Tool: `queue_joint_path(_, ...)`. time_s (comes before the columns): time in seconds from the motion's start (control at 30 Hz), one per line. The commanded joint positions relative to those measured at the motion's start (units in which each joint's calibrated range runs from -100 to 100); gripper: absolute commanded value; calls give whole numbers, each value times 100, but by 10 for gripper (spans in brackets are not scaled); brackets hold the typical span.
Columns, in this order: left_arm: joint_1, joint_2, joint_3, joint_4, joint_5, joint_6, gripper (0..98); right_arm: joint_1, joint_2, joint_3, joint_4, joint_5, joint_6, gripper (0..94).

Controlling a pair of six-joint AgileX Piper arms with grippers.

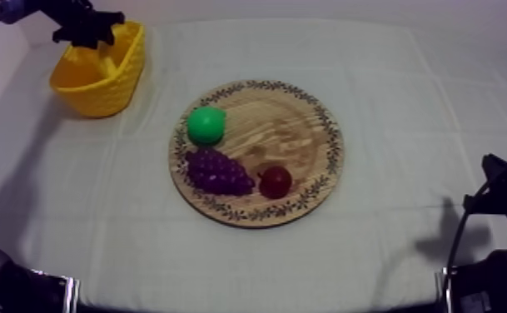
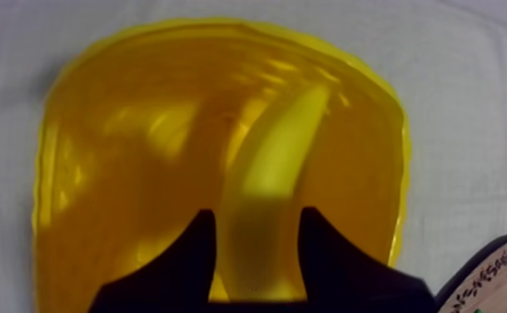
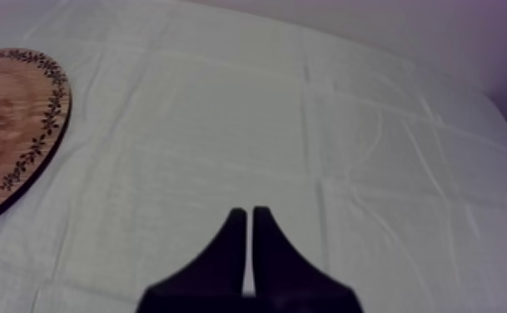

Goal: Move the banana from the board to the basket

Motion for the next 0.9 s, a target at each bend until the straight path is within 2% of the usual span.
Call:
queue_joint_path(0.0, 4, 6, 22, 12, -15, -8, 479, 0, -5, 5, 1, 3, 0, 4)
queue_joint_path(0.2, 9, -15, 59, 30, -49, -38, 462, 0, -5, 5, 1, 3, 0, 4)
queue_joint_path(0.33, 13, -144, 110, 10, -52, -32, 320, 0, -5, 5, 1, 3, 0, 4)
queue_joint_path(0.43, 24, -360, 158, 24, -53, -139, 152, 0, -5, 5, 1, 3, 0, 4)
queue_joint_path(0.53, 44, -685, 203, 34, -53, -206, 80, 0, -5, 5, 1, 3, 0, 4)
queue_joint_path(0.87, 219, -2393, 601, 108, -185, -145, 39, 0, -5, 5, 1, 3, 0, 4)
